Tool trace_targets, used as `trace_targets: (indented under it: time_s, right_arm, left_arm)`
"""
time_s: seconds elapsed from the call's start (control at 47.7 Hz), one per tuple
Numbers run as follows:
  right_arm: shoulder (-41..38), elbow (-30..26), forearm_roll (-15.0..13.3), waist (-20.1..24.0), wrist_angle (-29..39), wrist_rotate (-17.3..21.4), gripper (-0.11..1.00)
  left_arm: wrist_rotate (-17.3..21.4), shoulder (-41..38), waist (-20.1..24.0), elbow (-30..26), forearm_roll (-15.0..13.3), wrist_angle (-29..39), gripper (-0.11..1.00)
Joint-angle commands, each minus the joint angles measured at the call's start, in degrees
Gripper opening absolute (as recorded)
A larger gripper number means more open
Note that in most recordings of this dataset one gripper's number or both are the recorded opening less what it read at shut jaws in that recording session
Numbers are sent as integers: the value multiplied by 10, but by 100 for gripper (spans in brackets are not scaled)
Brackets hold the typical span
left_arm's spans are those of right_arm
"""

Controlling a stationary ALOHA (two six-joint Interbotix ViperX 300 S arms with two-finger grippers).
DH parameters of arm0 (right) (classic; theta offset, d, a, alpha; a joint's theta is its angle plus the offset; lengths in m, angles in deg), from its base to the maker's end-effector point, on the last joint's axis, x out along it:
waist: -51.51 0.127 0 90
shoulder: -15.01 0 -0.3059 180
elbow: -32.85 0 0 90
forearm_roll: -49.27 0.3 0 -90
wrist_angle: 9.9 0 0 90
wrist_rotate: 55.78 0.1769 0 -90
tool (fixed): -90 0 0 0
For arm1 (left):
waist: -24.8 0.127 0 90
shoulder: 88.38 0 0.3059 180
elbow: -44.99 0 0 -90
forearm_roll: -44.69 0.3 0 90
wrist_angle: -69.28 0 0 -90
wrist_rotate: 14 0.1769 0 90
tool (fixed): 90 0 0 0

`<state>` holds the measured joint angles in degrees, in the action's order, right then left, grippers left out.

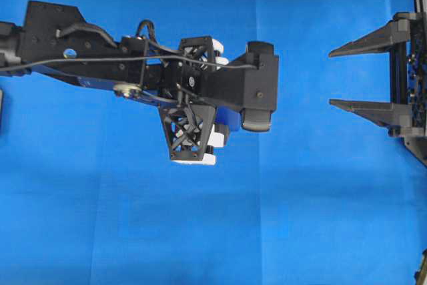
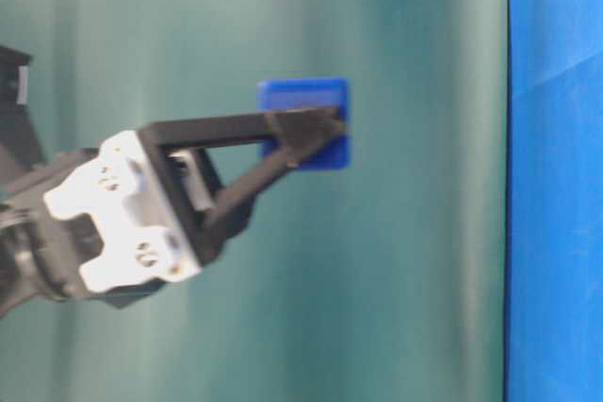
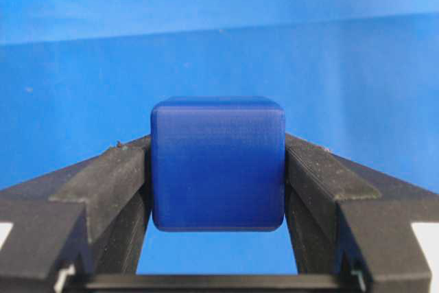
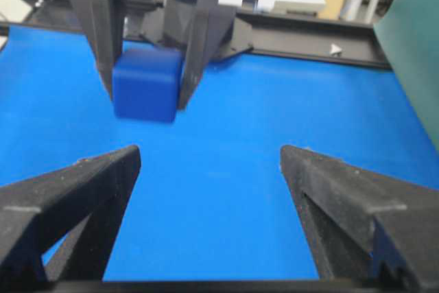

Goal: Handover the blue block to the right arm after grasping it with the left arm, then place it in the designated position.
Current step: 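Lift the blue cube and rotate the left gripper to hold it horizontally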

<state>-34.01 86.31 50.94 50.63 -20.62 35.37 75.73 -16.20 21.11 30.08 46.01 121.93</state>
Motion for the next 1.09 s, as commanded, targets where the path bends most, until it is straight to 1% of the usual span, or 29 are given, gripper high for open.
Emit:
trace_targets:
  time_s: [0.0,0.126,1.069]
  right_arm:
    - [0,-18,2,1,3,2,96]
    - [0,-20,2,3,7,2,96]
    - [-4,-20,1,3,6,2,96]
  left_arm:
    - [1,25,-3,-26,2,8,49]
    - [1,29,-2,-34,2,22,49]
    - [-5,39,-1,-21,3,13,49]
